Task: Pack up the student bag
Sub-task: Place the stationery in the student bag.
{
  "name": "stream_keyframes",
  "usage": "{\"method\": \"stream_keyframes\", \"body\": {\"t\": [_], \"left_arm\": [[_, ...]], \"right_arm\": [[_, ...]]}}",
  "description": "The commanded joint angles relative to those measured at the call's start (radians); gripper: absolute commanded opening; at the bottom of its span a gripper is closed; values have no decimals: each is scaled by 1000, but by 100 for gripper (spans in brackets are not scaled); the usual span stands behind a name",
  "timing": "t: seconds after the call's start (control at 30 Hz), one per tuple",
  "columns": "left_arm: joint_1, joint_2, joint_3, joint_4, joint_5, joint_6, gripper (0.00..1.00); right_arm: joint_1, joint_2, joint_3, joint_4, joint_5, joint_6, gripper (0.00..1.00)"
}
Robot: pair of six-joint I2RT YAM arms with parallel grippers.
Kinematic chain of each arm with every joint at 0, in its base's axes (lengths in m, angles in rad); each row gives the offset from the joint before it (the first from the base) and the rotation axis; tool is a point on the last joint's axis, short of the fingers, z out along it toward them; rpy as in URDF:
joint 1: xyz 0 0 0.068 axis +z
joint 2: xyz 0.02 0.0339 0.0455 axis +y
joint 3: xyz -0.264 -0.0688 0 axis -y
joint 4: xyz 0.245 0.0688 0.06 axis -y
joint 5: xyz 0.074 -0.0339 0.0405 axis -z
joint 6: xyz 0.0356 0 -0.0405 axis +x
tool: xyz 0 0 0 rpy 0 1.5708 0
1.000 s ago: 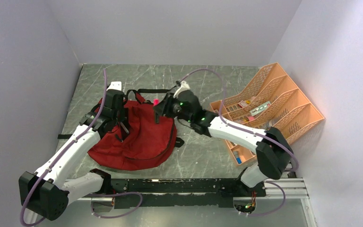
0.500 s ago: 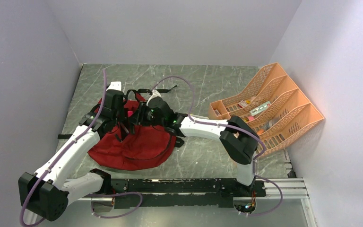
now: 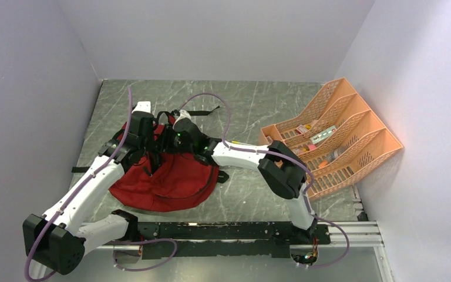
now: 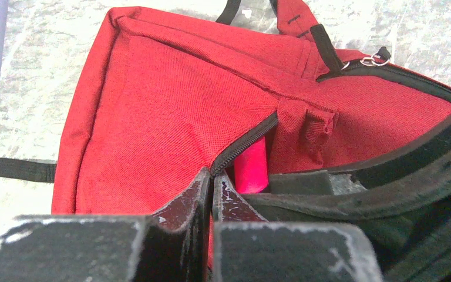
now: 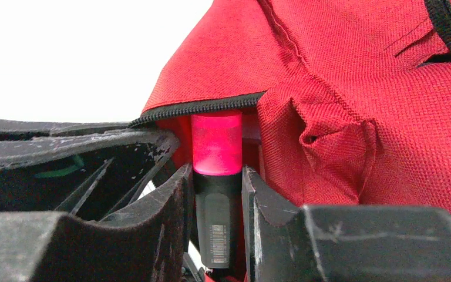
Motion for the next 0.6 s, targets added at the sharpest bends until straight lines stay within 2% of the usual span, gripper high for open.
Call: {"method": "stream_keyframes", "body": {"t": [0.0, 0.1, 0.3, 0.57], "left_arm": [[12, -18, 0, 48, -11, 6, 5], [12, -17, 0, 49, -8, 6, 5], [11, -17, -1, 49, -9, 7, 5], [12, -15, 0, 49, -8, 7, 5]], "right_arm": [[6, 37, 45, 0, 9, 0, 0], [8, 53, 54, -3, 17, -1, 0], [9, 61, 69, -26, 26, -14, 25], [8, 38, 72, -57, 27, -36, 42]]}}
